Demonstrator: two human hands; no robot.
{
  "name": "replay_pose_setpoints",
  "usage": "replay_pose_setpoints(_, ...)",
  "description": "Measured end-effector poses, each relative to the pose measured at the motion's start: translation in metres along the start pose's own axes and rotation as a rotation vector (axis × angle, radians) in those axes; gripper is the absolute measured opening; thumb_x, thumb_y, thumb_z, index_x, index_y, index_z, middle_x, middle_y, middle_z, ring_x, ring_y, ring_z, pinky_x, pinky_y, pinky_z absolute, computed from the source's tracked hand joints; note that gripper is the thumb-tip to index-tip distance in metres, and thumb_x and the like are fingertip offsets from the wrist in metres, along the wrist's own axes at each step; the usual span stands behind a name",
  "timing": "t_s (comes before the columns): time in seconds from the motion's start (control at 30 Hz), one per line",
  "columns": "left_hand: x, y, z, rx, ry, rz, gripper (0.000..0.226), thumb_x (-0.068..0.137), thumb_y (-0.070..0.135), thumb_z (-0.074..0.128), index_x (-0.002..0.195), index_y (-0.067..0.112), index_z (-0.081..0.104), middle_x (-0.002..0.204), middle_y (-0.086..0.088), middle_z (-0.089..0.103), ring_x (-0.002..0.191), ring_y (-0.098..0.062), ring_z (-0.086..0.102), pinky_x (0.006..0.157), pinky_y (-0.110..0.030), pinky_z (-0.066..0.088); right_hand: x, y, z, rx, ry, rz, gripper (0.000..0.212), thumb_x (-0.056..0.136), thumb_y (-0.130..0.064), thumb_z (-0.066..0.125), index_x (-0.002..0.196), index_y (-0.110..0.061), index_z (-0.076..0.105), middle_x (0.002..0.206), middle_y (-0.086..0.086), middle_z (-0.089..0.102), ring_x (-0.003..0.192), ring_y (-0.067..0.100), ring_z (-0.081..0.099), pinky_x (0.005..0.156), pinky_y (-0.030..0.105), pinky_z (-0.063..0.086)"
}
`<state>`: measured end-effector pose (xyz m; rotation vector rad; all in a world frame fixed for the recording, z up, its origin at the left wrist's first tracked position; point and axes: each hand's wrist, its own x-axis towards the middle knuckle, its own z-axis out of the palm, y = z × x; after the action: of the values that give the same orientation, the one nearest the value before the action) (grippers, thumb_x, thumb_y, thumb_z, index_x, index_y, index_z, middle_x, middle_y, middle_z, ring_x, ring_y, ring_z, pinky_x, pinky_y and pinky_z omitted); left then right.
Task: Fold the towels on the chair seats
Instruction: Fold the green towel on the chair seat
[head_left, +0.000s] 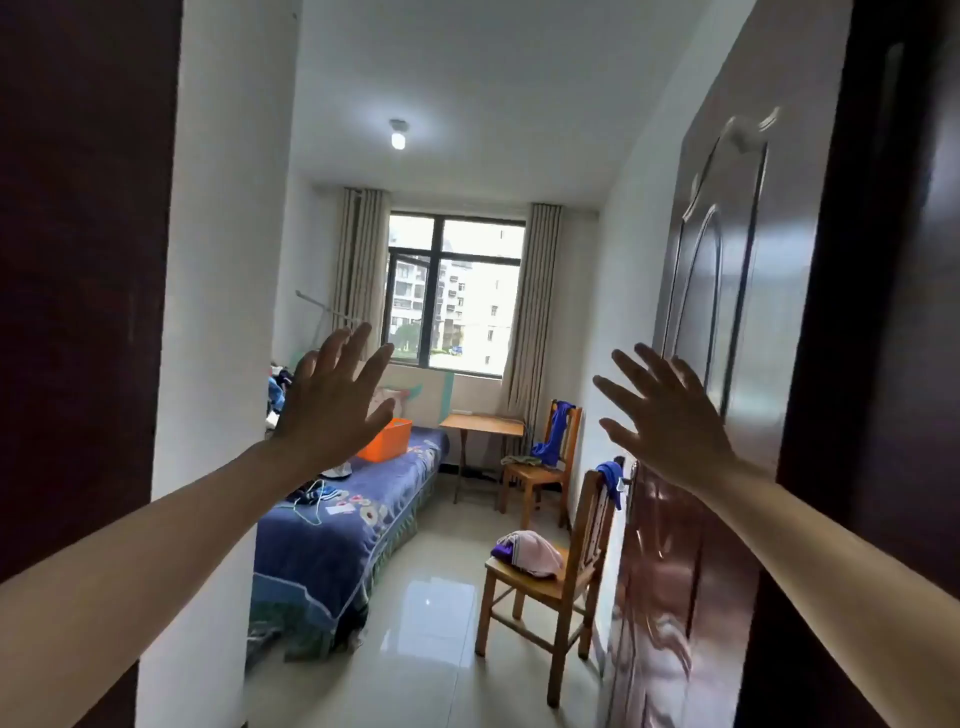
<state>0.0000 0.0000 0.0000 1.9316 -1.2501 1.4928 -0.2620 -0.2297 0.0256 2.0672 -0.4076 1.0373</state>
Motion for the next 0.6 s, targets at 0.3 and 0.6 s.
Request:
replay_pose_setpoints(0.3,0.048,-0.053,0.134,0.0,-0.069,-0.069,0.062,0.077,0.043,0.035,0.117,0.002,0.06,0.124,-0.027,0.057,0.108,-0.046,0.058,0.075,-0.059,0.049,0.086,-0.017,0.13,0.133,0.02,0.11,0.047,0.074,-0.039,0.068,0.114,-0.014,0.066,0.124,0.016,0.061,0.117,0.038,0.055,0.091,0.059,0.041)
replay_pose_setpoints(0.6,0.06,-0.064,0.297,-0.061,-0.247,-0.123,0.06,0.075,0.046,0.036,0.12,0.007,0.043,0.122,-0.03,0.055,0.106,-0.048,0.054,0.073,-0.06,0.05,0.091,-0.006,0.288,0.177,-0.074,0.185,0.049,0.073,-0.04,0.056,0.112,-0.013,0.067,0.125,0.018,0.06,0.117,0.04,0.055,0.093,0.061,0.038)
